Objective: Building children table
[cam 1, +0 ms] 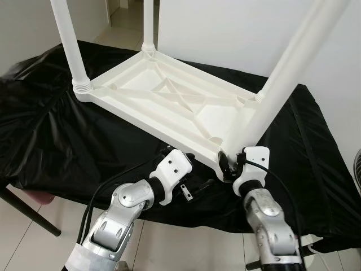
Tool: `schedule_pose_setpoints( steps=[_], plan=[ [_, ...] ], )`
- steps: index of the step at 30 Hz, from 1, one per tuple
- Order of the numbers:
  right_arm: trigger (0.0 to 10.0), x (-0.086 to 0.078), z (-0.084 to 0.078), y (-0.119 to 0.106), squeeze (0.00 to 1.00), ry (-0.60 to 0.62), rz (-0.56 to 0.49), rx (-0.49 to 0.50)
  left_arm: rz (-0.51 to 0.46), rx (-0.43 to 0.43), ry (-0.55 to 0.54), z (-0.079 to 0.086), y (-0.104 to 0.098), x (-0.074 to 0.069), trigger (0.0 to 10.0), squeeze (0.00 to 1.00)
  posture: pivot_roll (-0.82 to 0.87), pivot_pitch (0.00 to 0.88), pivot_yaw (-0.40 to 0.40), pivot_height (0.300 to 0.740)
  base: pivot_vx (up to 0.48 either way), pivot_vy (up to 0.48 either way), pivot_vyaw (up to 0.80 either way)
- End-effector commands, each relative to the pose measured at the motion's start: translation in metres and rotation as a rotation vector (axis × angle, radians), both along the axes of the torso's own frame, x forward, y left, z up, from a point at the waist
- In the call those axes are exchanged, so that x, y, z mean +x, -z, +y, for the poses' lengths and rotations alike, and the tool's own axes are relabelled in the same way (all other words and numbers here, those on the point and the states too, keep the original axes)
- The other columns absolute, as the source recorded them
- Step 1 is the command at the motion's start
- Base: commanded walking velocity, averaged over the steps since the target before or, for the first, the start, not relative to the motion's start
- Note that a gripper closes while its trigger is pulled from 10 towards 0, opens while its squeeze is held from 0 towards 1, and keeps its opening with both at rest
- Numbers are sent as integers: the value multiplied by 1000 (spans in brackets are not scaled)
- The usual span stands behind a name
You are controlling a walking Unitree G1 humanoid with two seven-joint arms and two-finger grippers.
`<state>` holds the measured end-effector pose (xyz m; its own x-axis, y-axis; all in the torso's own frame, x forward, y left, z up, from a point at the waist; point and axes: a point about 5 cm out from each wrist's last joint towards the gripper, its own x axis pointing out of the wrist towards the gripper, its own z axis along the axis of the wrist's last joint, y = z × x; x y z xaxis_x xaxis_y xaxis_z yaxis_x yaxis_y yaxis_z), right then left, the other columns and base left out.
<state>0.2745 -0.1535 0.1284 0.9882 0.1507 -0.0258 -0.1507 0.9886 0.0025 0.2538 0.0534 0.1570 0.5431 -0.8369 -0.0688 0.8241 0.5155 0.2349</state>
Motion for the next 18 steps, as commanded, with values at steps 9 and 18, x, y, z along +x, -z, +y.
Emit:
schedule_pose_setpoints(
  steps=[9,18],
  plan=[
    [10000,15,-20,-8,1000,-269,-26,-74,-5,-9,-12,-2,-2,1,10000,0,118,53,-97,740,0,0,0],
    [10000,29,-22,-7,0,-600,27,-186,-9,-4,-18,0,-3,3,10000,0,128,56,-85,740,0,0,0]
  ],
)
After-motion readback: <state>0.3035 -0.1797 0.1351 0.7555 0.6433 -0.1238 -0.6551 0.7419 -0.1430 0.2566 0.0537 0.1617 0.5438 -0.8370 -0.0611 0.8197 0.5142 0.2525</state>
